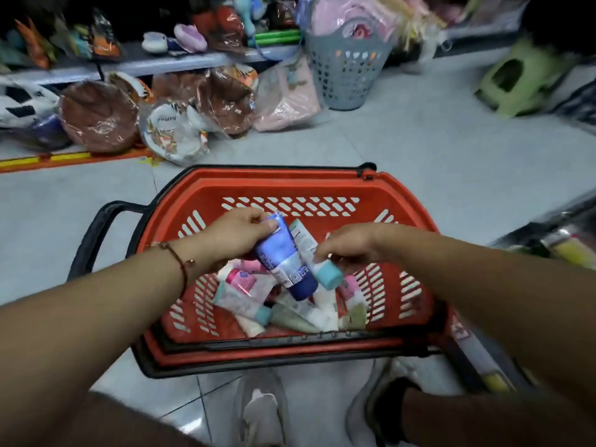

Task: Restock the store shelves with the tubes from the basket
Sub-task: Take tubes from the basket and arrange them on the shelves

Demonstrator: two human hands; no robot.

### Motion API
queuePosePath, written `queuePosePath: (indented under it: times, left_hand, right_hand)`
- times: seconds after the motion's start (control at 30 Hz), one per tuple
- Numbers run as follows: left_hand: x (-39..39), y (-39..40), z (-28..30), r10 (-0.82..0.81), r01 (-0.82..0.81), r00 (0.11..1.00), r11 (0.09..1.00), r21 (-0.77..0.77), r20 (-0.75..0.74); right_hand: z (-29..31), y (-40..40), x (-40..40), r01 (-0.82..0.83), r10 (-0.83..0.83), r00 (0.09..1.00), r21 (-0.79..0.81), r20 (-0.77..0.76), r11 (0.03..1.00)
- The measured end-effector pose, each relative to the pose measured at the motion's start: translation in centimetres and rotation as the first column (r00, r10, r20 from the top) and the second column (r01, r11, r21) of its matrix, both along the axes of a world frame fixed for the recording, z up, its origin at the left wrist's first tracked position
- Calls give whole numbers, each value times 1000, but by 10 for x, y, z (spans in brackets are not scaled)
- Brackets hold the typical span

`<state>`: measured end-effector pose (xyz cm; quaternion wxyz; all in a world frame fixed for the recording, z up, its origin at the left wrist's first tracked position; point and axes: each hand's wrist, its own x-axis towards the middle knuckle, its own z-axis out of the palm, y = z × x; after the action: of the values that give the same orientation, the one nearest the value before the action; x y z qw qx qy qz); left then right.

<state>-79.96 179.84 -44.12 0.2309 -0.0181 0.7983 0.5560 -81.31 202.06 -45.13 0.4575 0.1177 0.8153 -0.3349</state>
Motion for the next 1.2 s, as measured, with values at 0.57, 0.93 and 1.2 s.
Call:
queuePosePath:
  times: [0.57, 0.93, 1.2]
  left_hand:
    - [145, 138, 111, 427, -508, 858, 617, 601, 287]
    - [199, 257, 107, -145, -15, 915, 920, 392, 376]
    - [220, 337, 132, -339, 260, 924, 897, 359, 177]
  right_hand:
    - [149, 51, 235, 555, -620, 661, -831, 423, 26]
    - [147, 146, 292, 601, -918, 373, -789, 135, 128]
    - [160, 201, 351, 530, -962, 1, -816, 274, -232]
